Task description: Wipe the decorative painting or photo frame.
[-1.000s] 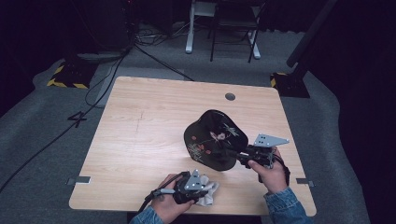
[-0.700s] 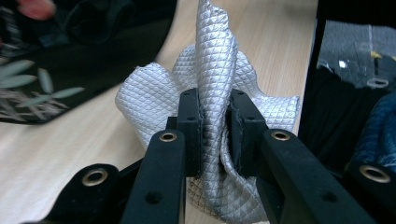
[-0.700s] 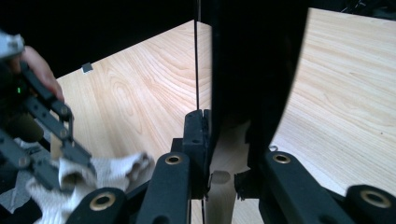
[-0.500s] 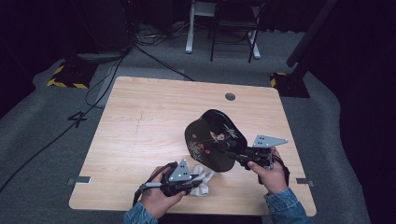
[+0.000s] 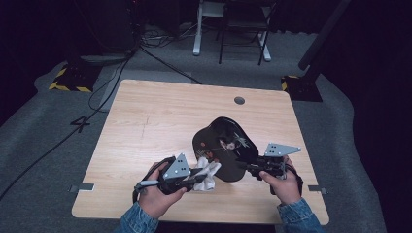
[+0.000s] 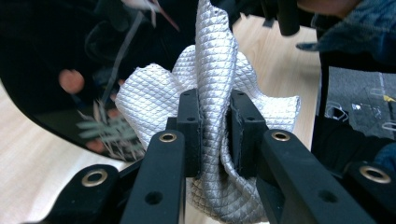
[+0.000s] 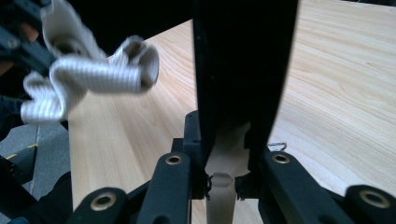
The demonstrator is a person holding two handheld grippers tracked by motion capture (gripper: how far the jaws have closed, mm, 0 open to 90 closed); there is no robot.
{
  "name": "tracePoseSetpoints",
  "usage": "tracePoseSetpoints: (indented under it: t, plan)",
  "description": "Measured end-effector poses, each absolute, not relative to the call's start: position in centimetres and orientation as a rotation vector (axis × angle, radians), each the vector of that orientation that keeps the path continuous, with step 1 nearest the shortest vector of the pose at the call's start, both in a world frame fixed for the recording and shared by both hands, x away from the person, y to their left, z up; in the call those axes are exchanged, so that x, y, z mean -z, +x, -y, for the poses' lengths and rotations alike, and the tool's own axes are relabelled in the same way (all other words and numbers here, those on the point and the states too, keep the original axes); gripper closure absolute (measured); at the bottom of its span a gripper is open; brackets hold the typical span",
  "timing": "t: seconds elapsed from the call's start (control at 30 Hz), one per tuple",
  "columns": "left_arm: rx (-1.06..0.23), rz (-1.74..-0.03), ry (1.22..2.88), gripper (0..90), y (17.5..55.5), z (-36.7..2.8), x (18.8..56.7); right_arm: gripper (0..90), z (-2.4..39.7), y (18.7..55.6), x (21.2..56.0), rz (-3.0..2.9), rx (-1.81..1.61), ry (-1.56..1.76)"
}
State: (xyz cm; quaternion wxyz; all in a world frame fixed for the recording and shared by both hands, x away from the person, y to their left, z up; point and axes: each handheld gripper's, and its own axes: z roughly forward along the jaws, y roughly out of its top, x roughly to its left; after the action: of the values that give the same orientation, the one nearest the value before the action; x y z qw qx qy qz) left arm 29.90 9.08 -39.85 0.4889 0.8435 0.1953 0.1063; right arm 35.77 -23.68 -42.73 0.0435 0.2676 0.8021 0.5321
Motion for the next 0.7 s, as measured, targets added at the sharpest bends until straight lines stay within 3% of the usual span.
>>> tracePoseSetpoints:
  t: [0.7]
  plan:
    - [-0.374,-0.405,1.951,77.0,32.0,-7.7,34.4,78.6,23.8,35.0,42.7,-2.458,-1.624,0.818]
